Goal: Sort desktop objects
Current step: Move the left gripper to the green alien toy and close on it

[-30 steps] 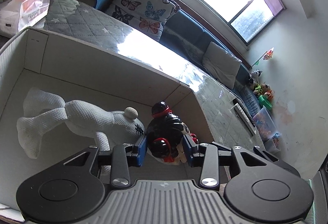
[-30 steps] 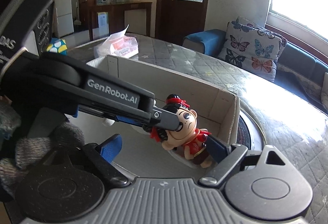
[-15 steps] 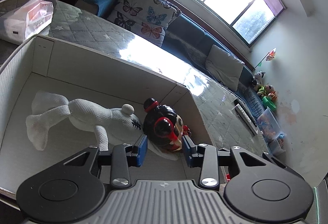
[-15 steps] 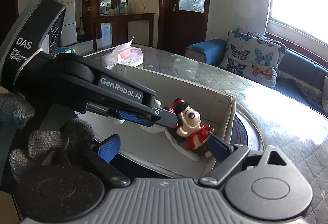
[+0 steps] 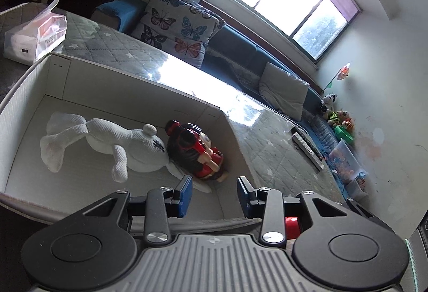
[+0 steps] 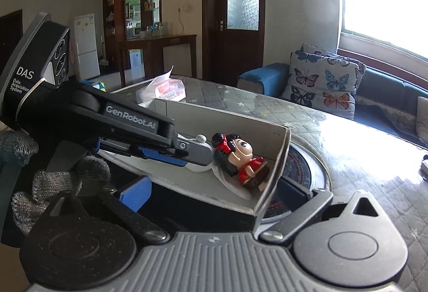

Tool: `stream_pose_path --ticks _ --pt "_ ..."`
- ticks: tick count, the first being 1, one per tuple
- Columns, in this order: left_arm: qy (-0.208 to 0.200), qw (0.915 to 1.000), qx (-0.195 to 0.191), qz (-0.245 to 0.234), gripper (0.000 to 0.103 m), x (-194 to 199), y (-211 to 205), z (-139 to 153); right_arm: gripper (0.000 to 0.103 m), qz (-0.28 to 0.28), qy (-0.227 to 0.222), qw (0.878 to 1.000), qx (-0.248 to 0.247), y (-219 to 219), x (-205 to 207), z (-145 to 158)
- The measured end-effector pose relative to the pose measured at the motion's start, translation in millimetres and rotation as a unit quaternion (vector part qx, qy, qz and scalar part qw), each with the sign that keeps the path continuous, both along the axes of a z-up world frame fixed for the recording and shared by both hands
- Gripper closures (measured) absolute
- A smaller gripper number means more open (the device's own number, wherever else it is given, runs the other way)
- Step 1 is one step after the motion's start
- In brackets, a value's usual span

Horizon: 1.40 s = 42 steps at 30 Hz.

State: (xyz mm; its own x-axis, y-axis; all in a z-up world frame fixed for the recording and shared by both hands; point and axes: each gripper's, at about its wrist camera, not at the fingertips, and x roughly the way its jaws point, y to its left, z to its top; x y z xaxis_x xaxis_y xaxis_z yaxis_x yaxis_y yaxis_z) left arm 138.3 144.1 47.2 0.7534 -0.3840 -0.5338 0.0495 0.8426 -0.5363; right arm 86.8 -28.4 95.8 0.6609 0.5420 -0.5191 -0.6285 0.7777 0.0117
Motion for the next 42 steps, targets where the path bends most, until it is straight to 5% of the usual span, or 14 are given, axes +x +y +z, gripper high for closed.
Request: stream_pose_path --ticks 15,27,42 --pt "-0.028 0.9974 0.046 -0.048 0.064 -52 -61 15 0.000 -0.053 -0.042 0.998 0.006 -50 -55 -1" --pt "0.002 0.9935 0.051 -0.102 0.064 -63 -104 -13 0.000 -0.111 -0.016 0.994 -0.007 -99 -89 -22" --pt "0.033 0.9819 0.051 -0.180 0.064 -70 -155 -33 0.000 -0.178 0.037 0.983 -0.011 -138 -84 -59"
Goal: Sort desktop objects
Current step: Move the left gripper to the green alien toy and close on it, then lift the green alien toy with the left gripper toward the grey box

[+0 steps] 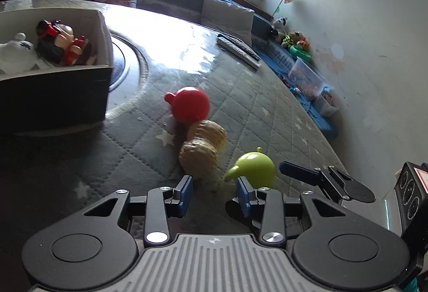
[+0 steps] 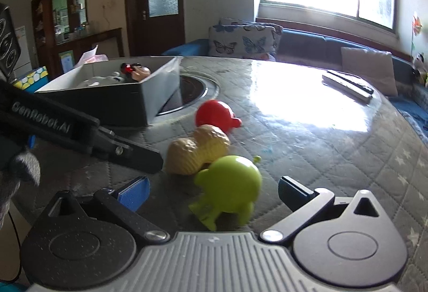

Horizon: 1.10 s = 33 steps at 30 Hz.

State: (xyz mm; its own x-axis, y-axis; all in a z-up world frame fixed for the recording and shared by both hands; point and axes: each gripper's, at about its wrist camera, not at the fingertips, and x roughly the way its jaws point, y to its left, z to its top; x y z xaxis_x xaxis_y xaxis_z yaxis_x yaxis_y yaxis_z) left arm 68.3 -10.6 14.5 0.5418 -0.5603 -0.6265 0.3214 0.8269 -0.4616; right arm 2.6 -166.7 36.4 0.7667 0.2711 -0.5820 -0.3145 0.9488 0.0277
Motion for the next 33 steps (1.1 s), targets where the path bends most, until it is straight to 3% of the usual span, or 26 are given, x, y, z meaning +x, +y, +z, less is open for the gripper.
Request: stream_pose_path --ticks 4,23,33 --pt "-0.005 0.9998 -0.007 -0.018 0.064 4 -11 3 0.002 -0.003 0.005 1.000 0.003 -6 0 1" --pt "0.018 0.9994 -0.009 -0.029 0.064 24 -33 -8 0.037 -0.007 0.036 0.998 0.054 -22 8 -7" --pt "0.028 0.9984 -0.025 -0.042 0.064 26 -37 -11 0.038 -0.008 0.037 0.997 0.060 -24 11 -10"
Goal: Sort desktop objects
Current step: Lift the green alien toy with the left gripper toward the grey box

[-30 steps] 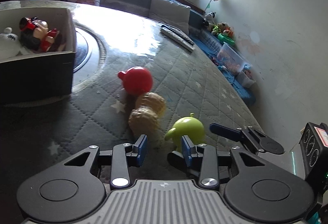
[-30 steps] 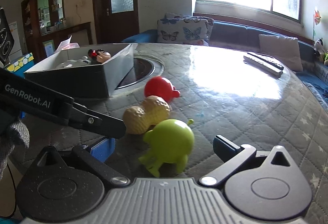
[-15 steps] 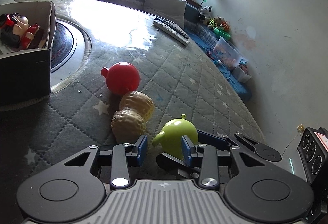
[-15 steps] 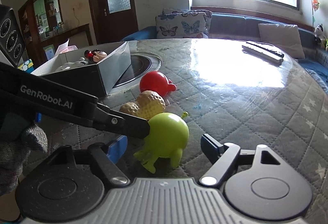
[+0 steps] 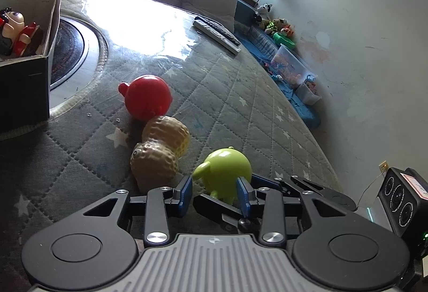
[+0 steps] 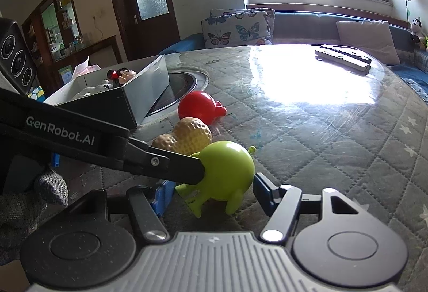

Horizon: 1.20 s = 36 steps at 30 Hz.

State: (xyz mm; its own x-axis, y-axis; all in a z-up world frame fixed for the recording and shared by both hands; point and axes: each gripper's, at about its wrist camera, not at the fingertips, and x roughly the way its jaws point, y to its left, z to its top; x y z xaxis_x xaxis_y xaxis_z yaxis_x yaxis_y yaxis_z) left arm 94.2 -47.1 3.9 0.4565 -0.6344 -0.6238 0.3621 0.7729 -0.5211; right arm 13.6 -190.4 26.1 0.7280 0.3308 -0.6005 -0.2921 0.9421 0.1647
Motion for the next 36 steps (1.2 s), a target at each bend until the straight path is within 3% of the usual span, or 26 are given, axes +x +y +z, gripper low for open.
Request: stream_pose_path --ticks 12,22,25,26,27,36 --pt "-0.020 0.9997 -0.014 0.003 0.065 -7 8 10 0.038 0.006 -0.017 1.000 -0.009 3 -6 11" --pt "-0.082 0.9938 -0.045 0.060 0.075 -19 60 54 0.039 0.068 -0.076 0.994 -0.031 53 8 53" --pt "-0.097 0.9903 -0.053 0.084 0.076 -17 84 66 0.047 0.093 -0.089 0.991 -0.029 75 21 63" --pt "-0.103 0.9889 -0.054 0.092 0.076 -16 92 69 0.059 0.103 -0.090 0.990 -0.025 83 26 66" --pt "-0.106 0.9876 -0.054 0.102 0.076 -14 98 71 0.062 0.113 -0.088 0.990 -0.018 91 32 70" --pt "-0.080 0.9820 -0.068 0.157 0.075 0 153 56 0.061 0.146 -0.069 0.986 -0.033 134 52 63"
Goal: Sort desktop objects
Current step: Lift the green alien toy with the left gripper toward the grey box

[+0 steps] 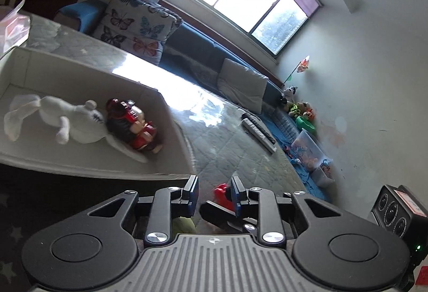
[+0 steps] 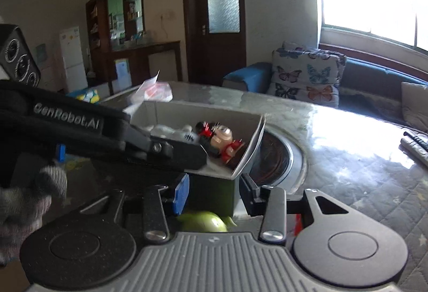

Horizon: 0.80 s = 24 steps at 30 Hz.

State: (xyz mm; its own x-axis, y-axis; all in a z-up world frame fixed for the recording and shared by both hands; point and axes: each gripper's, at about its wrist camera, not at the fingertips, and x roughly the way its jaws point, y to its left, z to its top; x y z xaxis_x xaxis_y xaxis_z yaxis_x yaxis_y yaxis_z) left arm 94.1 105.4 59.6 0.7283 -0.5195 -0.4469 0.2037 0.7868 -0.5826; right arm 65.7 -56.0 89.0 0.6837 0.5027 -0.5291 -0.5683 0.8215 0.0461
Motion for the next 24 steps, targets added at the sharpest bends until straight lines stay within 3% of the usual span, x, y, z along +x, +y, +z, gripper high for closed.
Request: stream_pose_path --ticks 11,13,24 --pt "0.037 0.9989 0.012 0.026 0.072 -13 14 -30 0.044 0.010 0.031 0.999 -0.034 -8 -13 -28" --pt "0.042 0.9986 0.014 0.029 0.072 -16 16 -33 0.036 0.016 0.032 0.999 -0.033 -5 -14 -30" --pt "0.061 0.9980 0.011 0.002 0.069 -15 9 -46 0.038 0.024 0.054 0.998 -0.029 8 -1 -47"
